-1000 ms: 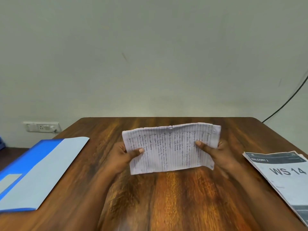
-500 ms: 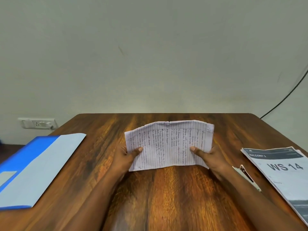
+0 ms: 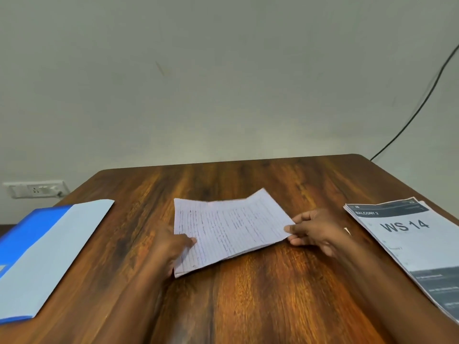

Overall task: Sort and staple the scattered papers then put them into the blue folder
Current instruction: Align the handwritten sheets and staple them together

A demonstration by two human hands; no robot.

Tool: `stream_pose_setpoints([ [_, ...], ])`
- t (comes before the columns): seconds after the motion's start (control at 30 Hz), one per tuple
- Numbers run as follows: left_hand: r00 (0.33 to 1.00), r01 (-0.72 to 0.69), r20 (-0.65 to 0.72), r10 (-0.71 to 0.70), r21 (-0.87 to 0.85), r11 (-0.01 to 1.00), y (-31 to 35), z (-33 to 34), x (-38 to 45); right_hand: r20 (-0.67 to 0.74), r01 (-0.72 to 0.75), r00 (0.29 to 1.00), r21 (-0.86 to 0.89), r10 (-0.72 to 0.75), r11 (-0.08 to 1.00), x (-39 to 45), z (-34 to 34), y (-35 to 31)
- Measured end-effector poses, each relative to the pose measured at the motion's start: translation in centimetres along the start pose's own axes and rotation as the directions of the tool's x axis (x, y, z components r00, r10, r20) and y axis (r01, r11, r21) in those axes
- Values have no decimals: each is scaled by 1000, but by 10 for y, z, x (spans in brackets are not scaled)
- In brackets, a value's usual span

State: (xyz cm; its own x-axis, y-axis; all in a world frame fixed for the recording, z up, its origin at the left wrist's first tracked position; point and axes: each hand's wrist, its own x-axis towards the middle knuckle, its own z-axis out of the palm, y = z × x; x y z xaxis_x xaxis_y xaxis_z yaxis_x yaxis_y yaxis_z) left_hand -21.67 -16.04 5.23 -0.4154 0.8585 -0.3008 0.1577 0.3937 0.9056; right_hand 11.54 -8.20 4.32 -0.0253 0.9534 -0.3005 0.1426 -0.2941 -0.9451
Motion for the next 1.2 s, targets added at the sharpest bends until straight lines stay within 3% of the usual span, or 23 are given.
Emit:
stream_pose_setpoints([
  [0.1, 977, -131, -124, 172, 284, 950, -2, 7, -11, -19, -42, 999, -27, 42, 999, 0, 4, 2],
  [0.2, 923, -180, -158, 351, 629, 756, 4, 14, -25, -41, -61, 997, -22, 60, 998, -1, 8, -1],
  [0.27, 877, -197, -156, 455, 748, 634, 6, 31, -27, -39, -80, 996, -12, 80, 997, -3, 9, -3],
  [0.37, 726, -542, 74, 684, 674, 502, 10, 78, -40, -24, -98, 995, 32, 99, 995, -7, 12, -4],
  [0.43, 623, -675, 274, 733, 663, 326, 7, 111, -46, -29, -113, 993, 62, 115, 992, -7, 13, -3],
  [0.53, 502, -759, 390, 772, 627, 177, 7, 139, -42, -28, -124, 991, 95, 128, 988, -7, 15, -2],
  [0.77, 176, -780, 422, 889, 611, -136, -2, 157, -36, -28, -150, 988, 101, 154, 984, -13, 8, -5],
  [0.83, 158, -765, 432, 888, 622, -167, -3, 157, -34, -52, -113, 992, 28, 114, 993, -20, 6, -5],
  [0.9, 185, -763, 446, 876, 627, -158, -4, 158, -33, -161, 22, 985, -238, -62, 971, -29, -6, -7],
  [0.97, 215, -779, 452, 866, 614, -126, -5, 158, -33, -267, 101, 898, -648, -349, 755, -42, -27, -12],
  [1.0, 228, -788, 455, 861, 605, -112, -5, 158, -32, -295, 48, 851, -780, -433, 625, -51, -38, -15],
  [1.1, 245, -795, 458, 854, 600, -94, -5, 159, -33, -348, -169, 825, -904, -445, 393, -65, -60, -9],
  [1.2, 228, -809, 454, 861, 580, -92, -5, 160, -32, -345, -200, 869, -901, -355, 385, -64, -66, 5],
])
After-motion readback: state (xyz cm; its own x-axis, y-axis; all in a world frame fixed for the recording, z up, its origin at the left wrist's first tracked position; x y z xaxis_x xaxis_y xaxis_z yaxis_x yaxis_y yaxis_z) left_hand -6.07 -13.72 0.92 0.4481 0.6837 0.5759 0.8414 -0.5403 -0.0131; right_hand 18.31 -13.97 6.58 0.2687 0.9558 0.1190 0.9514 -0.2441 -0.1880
